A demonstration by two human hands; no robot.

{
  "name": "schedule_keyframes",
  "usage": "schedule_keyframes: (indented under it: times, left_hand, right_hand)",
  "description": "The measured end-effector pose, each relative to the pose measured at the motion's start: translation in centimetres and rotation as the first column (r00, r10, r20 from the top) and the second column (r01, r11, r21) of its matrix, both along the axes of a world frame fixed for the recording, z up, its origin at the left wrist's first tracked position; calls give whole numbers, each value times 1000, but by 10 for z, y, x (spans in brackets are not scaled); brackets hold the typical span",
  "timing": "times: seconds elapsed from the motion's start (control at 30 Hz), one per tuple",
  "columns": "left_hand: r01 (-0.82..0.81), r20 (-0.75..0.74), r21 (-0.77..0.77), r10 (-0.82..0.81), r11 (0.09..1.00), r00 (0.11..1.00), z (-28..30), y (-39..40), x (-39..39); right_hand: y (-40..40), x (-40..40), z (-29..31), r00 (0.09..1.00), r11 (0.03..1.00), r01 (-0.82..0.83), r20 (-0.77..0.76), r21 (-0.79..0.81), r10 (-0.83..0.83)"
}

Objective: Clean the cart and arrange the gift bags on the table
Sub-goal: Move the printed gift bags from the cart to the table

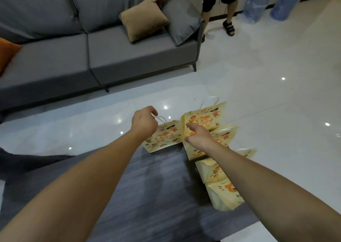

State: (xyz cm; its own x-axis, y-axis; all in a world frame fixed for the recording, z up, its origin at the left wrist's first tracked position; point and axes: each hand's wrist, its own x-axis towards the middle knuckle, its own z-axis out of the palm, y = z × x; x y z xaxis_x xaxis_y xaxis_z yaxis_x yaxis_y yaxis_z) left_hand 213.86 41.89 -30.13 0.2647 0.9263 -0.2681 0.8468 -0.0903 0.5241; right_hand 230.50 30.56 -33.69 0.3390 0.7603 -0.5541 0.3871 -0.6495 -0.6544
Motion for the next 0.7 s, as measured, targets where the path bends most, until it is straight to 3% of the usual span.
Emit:
schedule_keyframes:
  times: [0.43,0.7]
  left_hand:
    - [-107,121,9,105,994,987,4,12,6]
    - [-45,127,50,39,998,991,-1,19,5]
  right_hand:
    - [14,1,-20,998,999,26,-63,-38,-29]
    - [61,-5,-32,987,996,2,-160,-89,-16]
